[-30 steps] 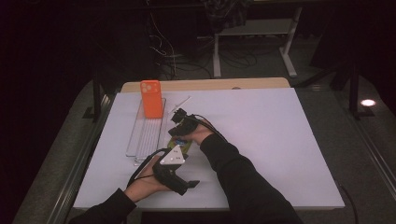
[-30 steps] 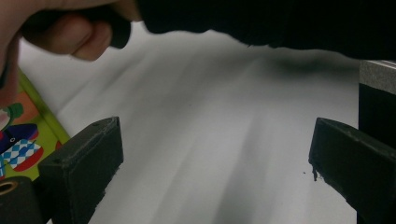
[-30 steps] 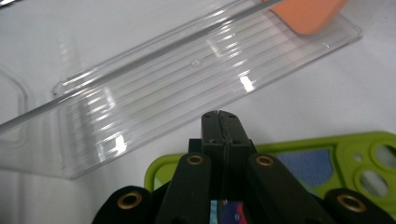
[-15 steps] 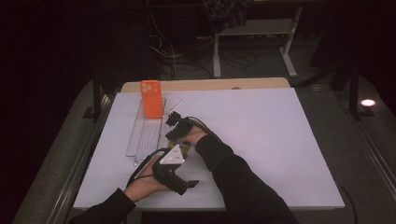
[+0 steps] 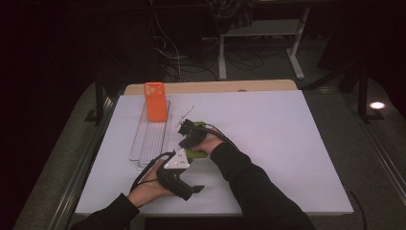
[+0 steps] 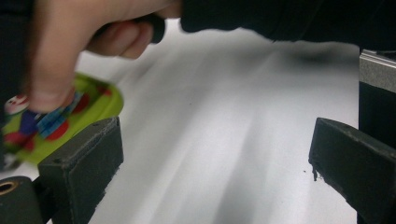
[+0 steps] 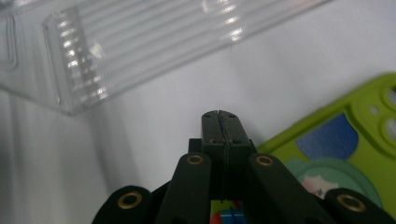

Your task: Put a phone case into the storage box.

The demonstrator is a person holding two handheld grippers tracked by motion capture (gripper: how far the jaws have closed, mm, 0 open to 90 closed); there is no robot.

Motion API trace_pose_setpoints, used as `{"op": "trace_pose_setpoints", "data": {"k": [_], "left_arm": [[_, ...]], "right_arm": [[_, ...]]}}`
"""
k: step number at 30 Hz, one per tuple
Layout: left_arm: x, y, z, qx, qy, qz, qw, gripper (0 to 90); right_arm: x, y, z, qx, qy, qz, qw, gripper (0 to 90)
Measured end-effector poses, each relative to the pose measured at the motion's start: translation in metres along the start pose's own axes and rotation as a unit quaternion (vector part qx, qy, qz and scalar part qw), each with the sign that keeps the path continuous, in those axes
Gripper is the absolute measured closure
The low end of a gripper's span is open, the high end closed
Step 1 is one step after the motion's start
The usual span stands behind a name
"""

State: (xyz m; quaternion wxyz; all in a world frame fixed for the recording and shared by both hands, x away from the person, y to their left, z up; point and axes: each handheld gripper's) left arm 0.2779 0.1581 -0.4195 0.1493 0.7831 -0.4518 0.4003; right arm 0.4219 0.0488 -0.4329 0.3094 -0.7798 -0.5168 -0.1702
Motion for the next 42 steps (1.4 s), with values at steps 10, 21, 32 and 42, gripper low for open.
{"op": "trace_pose_setpoints", "data": {"k": [10, 21, 32, 42], "left_arm": [[0.0, -0.001, 0.001, 0.0, -0.001, -0.004, 1.0, 2.8], [-0.001, -0.003, 0.001, 0.001, -0.002, -0.003, 1.0, 2.8], [-0.002, -0.007, 0.002, 0.006, -0.008, -0.005, 0.9999, 2.8], [-0.002, -0.007, 0.003, 0.005, -0.001, -0.016, 0.9999, 2.8]], "right_arm": [[-0.031, 0.002, -0.024, -0.021, -0.004, 0.017, 0.9996, 88.3], [-0.05, 0.001, -0.055, -0.021, 0.04, 0.02, 0.9988, 78.0], [-0.098, -0.026, -0.105, -0.03, 0.1, 0.051, 0.9932, 39.2], [-0.151, -0.045, -0.126, -0.075, 0.106, 0.063, 0.9895, 8.3]]}}
Point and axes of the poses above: each handheld gripper's, and its own axes: z roughly forward along the jaws, x roughly out of its top, y roughly to its right, and after that the axes turned 14 degrees about x, right-handed
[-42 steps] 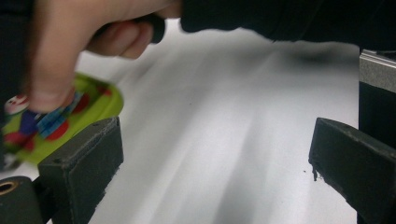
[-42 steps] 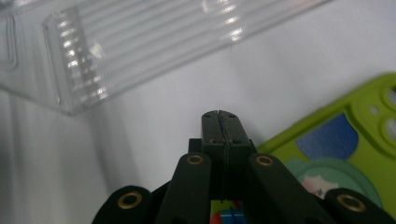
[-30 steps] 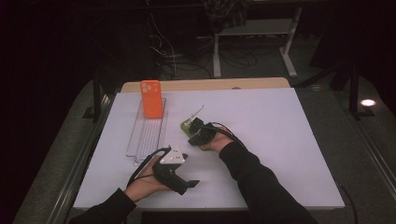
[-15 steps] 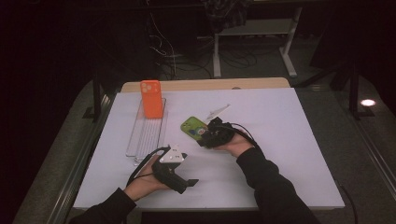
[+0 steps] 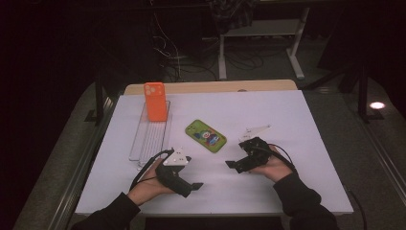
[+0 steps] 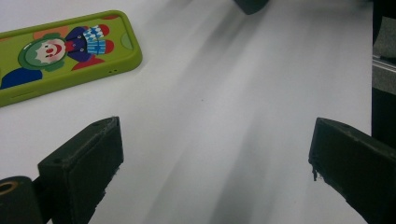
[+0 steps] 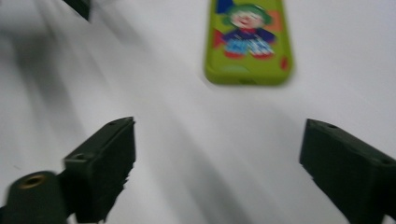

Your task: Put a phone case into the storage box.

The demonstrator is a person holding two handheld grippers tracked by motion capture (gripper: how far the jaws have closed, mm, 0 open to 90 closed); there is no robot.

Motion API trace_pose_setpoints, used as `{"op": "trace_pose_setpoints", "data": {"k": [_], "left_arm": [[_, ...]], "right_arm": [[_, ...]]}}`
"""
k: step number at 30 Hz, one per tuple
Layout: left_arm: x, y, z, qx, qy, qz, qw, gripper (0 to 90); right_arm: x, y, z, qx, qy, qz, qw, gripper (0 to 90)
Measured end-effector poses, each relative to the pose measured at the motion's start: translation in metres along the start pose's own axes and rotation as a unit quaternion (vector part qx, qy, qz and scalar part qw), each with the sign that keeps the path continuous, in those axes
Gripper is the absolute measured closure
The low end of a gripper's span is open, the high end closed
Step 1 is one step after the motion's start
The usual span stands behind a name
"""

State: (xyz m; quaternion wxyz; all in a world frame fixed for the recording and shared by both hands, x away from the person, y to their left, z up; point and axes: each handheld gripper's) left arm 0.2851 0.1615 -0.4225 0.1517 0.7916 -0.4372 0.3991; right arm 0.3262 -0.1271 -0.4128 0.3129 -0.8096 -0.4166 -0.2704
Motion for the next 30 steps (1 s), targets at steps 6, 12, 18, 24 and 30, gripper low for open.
{"op": "trace_pose_setpoints", "data": {"k": [6, 12, 18, 24, 30], "left_arm": [[0.0, -0.001, -0.001, -0.002, -0.007, -0.001, 1.0, 2.9], [0.0, -0.001, -0.001, -0.002, -0.007, -0.001, 1.0, 2.9], [0.0, -0.001, -0.001, -0.002, -0.007, -0.001, 1.0, 2.9], [0.0, -0.001, -0.001, 0.0, -0.008, -0.002, 1.0, 2.9], [0.0, 0.0, -0.001, 0.002, -0.006, -0.004, 1.0, 2.9]], "right_arm": [[-0.029, -0.001, -0.02, -0.022, 0.011, 0.025, 0.9994, 0.0], [-0.054, -0.001, -0.031, -0.013, 0.009, 0.044, 0.9989, 0.0], [-0.063, -0.002, -0.034, -0.018, 0.016, 0.039, 0.9989, 0.0], [-0.057, -0.002, -0.038, -0.024, 0.009, 0.045, 0.9987, 0.0], [-0.046, 0.0, -0.037, -0.03, -0.006, 0.063, 0.9975, 0.0]]}}
Point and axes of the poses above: each handheld gripper's, and its own axes: z roughly forward along the jaws, x roughly out of its top, y roughly to its right, and after that the axes turned 14 degrees about x, right-handed
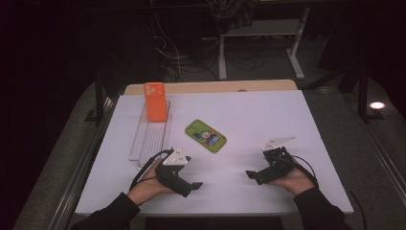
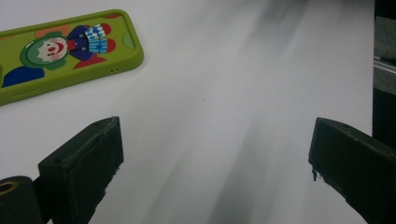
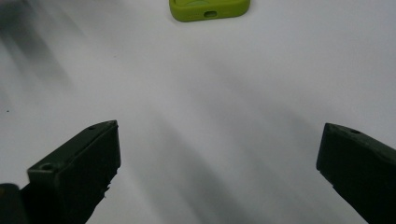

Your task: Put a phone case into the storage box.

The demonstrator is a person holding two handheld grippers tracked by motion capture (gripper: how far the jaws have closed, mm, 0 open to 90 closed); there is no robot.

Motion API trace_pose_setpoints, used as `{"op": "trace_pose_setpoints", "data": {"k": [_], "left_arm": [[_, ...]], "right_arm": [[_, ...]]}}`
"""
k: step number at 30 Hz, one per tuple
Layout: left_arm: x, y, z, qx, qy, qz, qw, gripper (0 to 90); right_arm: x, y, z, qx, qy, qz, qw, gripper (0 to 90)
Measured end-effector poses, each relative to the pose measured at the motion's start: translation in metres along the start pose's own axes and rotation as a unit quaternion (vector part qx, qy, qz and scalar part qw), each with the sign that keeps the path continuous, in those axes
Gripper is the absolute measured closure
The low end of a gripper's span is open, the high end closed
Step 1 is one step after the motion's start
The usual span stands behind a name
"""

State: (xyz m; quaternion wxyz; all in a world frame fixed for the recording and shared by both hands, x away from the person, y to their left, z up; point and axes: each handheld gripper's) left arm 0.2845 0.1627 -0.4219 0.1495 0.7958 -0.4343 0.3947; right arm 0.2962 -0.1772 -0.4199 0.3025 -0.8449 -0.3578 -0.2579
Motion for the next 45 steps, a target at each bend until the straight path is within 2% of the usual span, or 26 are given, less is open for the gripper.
{"op": "trace_pose_setpoints", "data": {"k": [3, 6, 11, 16, 23, 28, 29, 33, 35, 38, 40, 45], "left_arm": [[0.0, 0.001, 0.001, 0.001, 0.005, -0.007, 1.0, 2.9], [0.0, 0.001, 0.001, 0.005, 0.002, 0.007, 1.0, 2.9], [0.001, 0.002, 0.0, 0.004, 0.002, 0.004, 1.0, 2.9], [0.001, 0.001, -0.001, 0.006, 0.005, 0.009, 0.9999, 2.9], [0.001, 0.001, -0.001, 0.007, 0.003, 0.003, 1.0, 3.0], [0.002, 0.001, -0.002, 0.006, -0.001, 0.008, 0.9999, 2.9], [0.002, 0.0, -0.002, 0.006, -0.005, 0.016, 0.9998, 2.9], [0.002, 0.0, -0.002, 0.005, -0.004, 0.011, 0.9999, 2.9], [0.001, 0.001, -0.002, 0.003, 0.0, -0.002, 1.0, 2.9], [0.001, 0.0, -0.002, 0.003, 0.002, 0.006, 1.0, 3.0], [0.001, 0.001, -0.002, 0.002, 0.0, -0.001, 1.0, 2.9], [0.001, 0.001, -0.002, 0.0, 0.001, -0.001, 1.0, 2.9]], "right_arm": [[0.008, 0.001, 0.001, -0.001, -0.004, 0.001, 1.0, 0.0], [0.016, 0.002, 0.002, 0.003, 0.001, 0.003, 1.0, 3.0], [0.028, 0.003, 0.006, 0.001, 0.007, 0.004, 1.0, 2.9], [0.044, 0.008, 0.012, -0.002, 0.017, 0.001, 0.9999, 2.5], [0.07, 0.013, 0.02, -0.004, 0.029, 0.001, 0.9996, 2.5], [0.088, 0.016, 0.034, -0.006, 0.031, -0.007, 0.9995, 2.6], [0.092, 0.016, 0.037, -0.006, 0.029, -0.005, 0.9996, 2.6], [0.105, 0.017, 0.051, -0.004, 0.021, -0.01, 0.9997, 2.6], [0.113, 0.017, 0.059, -0.003, 0.017, -0.011, 0.9998, 2.7], [0.121, 0.017, 0.069, -0.005, 0.006, -0.017, 0.9998, 2.9], [0.127, 0.018, 0.077, -0.003, 0.001, -0.017, 0.9998, 3.1], [0.136, 0.021, 0.096, -0.003, -0.01, -0.019, 0.9998, 4.0]]}}
Point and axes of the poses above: each handheld gripper's, and its own axes: z roughly forward along the jaws, x roughly out of its top, y roughly to its right, and after that the axes turned 14 degrees about x, right-handed
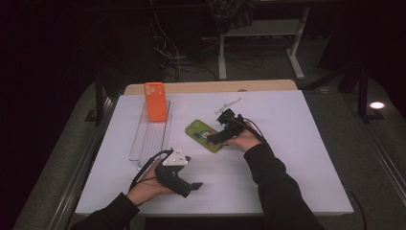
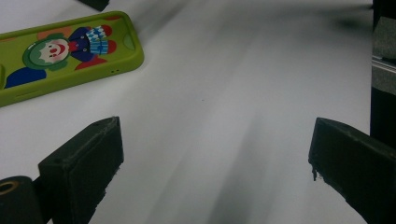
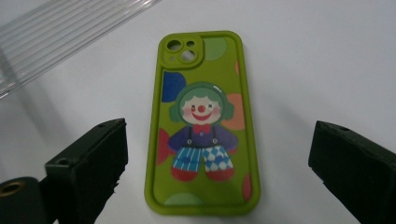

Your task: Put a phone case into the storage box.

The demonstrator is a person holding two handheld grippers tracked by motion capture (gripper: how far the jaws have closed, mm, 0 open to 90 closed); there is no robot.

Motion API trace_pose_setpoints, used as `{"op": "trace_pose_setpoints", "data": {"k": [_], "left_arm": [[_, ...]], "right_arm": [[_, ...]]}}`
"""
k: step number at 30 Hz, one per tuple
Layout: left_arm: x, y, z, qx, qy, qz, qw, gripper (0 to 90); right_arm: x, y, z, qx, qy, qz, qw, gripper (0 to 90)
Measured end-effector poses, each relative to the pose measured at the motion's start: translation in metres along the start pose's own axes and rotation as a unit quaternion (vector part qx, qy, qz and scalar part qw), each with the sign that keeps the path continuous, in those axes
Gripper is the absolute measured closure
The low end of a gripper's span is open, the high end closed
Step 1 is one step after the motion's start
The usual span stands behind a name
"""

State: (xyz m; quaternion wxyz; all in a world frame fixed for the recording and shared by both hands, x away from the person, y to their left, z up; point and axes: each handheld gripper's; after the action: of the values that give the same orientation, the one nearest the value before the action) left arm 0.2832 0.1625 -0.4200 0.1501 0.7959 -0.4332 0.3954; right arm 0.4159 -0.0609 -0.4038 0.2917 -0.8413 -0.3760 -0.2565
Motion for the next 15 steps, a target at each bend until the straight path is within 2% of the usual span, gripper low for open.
{"op": "trace_pose_setpoints", "data": {"k": [9, 15], "left_arm": [[0.0, 0.0, 0.0, 0.0, 0.002, 0.002, 1.0, 2.9], [0.0, -0.001, 0.0, 0.0, 0.002, 0.002, 1.0, 2.9]], "right_arm": [[0.002, 0.003, 0.03, 0.0, -0.022, 0.004, 0.9998, 4.8], [-0.001, 0.006, 0.041, -0.005, -0.037, 0.004, 0.9993, 5.5]]}}
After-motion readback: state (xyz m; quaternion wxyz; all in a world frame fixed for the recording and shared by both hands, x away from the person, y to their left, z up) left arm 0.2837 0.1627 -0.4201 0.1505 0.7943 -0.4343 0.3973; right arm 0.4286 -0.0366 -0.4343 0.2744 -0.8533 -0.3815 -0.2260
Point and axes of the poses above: each handheld gripper's, and its own axes: z roughly forward along the jaws, x roughly out of its top, y roughly to its right, and after that the axes turned 14 degrees about x, right-handed
